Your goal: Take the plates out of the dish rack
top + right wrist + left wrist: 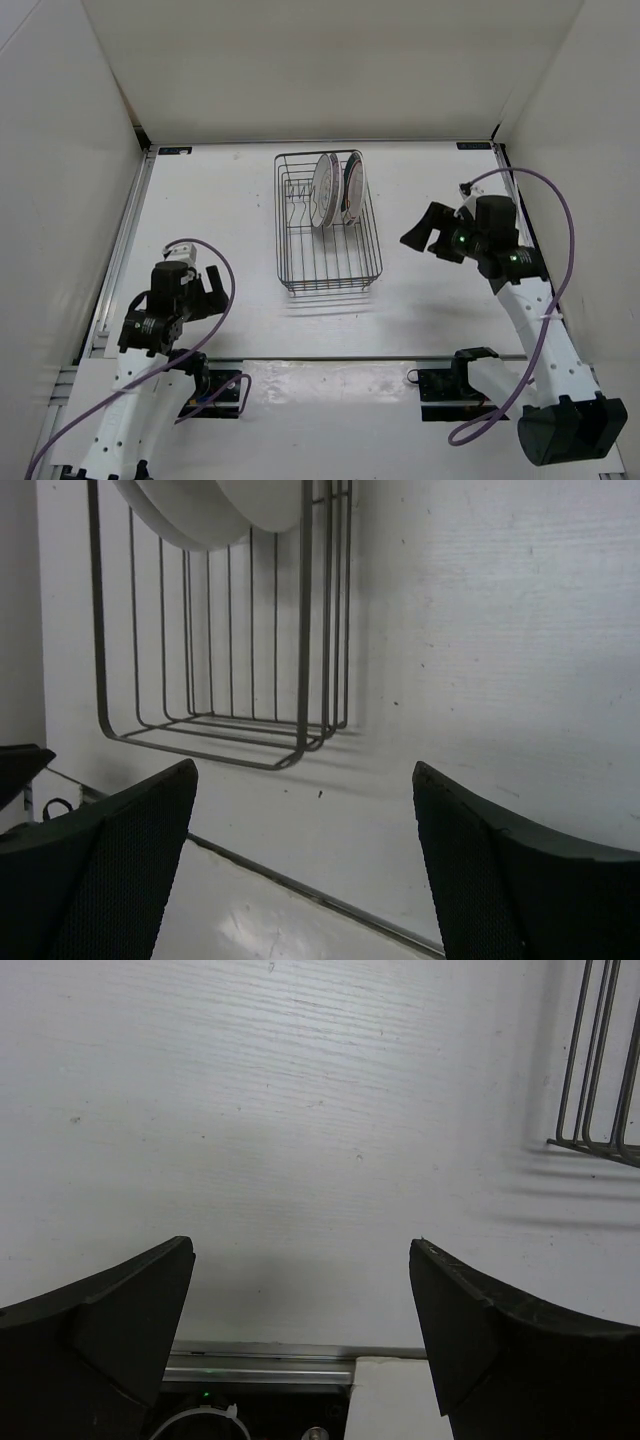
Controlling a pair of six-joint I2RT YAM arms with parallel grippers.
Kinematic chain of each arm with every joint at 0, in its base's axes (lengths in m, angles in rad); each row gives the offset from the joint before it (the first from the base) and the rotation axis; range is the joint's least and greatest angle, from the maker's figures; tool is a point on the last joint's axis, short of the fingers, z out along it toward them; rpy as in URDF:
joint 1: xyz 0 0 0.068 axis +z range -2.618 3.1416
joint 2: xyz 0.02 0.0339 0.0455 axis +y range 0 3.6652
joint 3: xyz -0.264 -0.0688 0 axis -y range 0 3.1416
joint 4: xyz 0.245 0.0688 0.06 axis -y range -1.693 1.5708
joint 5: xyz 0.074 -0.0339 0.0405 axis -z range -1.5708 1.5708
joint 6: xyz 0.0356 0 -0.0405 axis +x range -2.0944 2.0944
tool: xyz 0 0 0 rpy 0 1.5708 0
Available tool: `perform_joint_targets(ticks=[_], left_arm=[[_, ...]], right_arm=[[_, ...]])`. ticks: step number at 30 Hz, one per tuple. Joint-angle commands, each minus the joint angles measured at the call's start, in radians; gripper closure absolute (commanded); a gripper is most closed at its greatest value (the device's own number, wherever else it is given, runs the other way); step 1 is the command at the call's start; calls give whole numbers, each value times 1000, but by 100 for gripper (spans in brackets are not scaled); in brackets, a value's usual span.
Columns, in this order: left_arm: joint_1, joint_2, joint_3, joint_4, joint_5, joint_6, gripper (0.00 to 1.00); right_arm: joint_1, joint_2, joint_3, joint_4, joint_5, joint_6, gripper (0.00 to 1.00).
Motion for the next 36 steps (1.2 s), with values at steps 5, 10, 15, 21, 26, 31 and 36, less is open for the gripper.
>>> perform_joint_targets(ticks=[5, 10, 15, 21, 26, 31, 36], left_arm=[[-5, -35, -24, 21, -26, -22, 0], [-3, -4, -12, 10, -2, -11, 0], [-2, -24, -16, 17, 18, -10, 0], [-5, -28, -22, 40, 51, -3, 0], [-5, -16, -21, 44, 90, 0, 0], [-5, -22, -21, 43, 86, 1, 0], [-5, -27, -19, 47, 84, 3, 0]], right_arm=[[0, 72, 144, 297, -246, 163, 10], [6, 100, -54, 842, -346, 317, 10], [73, 345, 346, 360, -122, 36, 27], [177, 532, 595, 96, 221, -74, 30], [266, 753, 806, 7, 456, -152, 30], [334, 868, 878, 8, 594, -180, 34], [383, 987, 947, -33, 779, -194, 37]])
